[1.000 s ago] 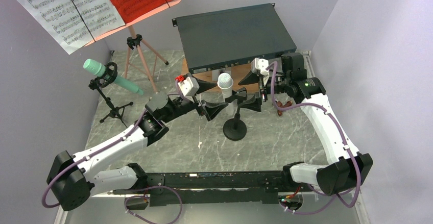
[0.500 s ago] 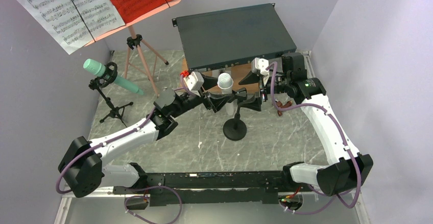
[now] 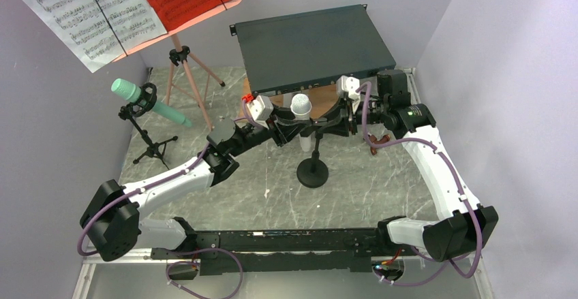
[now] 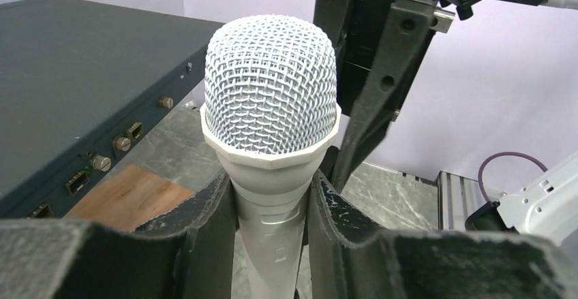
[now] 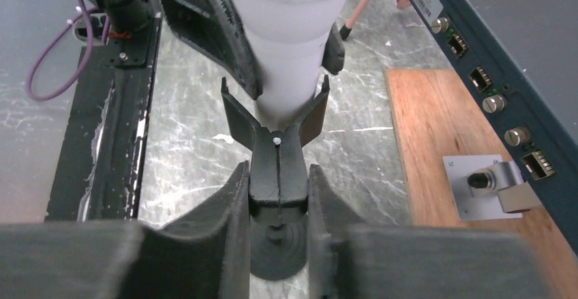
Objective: Pack up the instrument practice props
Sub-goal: Remove the microphone from the microphone stand.
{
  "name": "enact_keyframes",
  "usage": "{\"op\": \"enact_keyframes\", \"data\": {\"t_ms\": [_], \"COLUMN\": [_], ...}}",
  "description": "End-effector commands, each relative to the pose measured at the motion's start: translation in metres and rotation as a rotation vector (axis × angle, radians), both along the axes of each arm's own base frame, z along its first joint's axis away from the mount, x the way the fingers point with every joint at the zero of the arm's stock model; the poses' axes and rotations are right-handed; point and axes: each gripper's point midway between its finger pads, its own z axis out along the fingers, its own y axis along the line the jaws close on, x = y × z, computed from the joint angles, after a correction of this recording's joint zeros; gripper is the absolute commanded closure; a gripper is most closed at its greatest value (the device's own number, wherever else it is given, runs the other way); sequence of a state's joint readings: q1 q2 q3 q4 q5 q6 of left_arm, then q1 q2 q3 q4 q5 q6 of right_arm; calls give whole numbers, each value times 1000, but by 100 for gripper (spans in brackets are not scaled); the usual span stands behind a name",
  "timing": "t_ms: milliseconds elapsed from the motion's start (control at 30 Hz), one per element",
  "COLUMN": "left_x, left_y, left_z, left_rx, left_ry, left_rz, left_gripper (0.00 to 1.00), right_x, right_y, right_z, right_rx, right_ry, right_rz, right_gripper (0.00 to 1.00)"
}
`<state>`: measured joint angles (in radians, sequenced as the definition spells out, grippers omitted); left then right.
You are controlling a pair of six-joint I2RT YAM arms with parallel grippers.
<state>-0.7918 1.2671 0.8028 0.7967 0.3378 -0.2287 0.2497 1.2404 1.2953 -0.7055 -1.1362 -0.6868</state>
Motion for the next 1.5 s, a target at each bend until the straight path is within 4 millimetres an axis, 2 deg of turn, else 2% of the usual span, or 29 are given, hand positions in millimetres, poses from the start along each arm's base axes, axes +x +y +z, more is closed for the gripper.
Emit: {"op": "enact_keyframes", "data": {"t_ms": [0,167,233,267,400,467,500,633,767,867,967,1033,1133,1233,1367,1467], "left_x": [-3,-14,-21,-27,-50,-61,-66,-90,-114,-124,-125,-123,-130,-141,-148,-137], "left_y": [10,24,29,33,50,60,64,73,68,61,53,43,27,3,-33,-50], "left_z": [34,46,43,44,33,25,20,7,2,2,2,-3,3,9,12,20], "left_rx": [-74,-63,-17,4,110,153,173,197,148,110,98,117,138,172,246,257], "left_ry": [-85,-140,-143,-143,-89,-53,-35,40,148,223,258,278,253,194,123,65], "left_rz": [28,44,41,29,2,-8,-17,-82,-210,-286,-321,-331,-367,-381,-326,-220], "left_gripper": [100,100,100,100,100,100,100,100,100,100,100,100,100,100,100,100], "right_x": [2,2,1,0,-7,-10,-12,-23,-37,-46,-54,-64,-82,-95,-113,-121], "right_y": [-1,-3,-3,-3,-3,-4,-5,-15,-31,-43,-53,-54,-55,-52,-45,-43], "right_z": [14,8,6,5,4,4,4,10,13,3,-12,-23,-43,-53,-50,-40], "right_rx": [10,3,3,3,12,13,8,-9,17,26,21,25,40,78,159,204], "right_ry": [-88,-81,-73,-69,-50,-48,-50,-95,-126,-141,-136,-124,-90,-46,-4,20], "right_rz": [-4,-21,-24,-24,-7,-7,-12,-32,-50,-75,-94,-82,-51,-26,37,63], "right_gripper": [98,100,92,84,24,6,2,0,0,0,0,0,0,0,0,0]}}
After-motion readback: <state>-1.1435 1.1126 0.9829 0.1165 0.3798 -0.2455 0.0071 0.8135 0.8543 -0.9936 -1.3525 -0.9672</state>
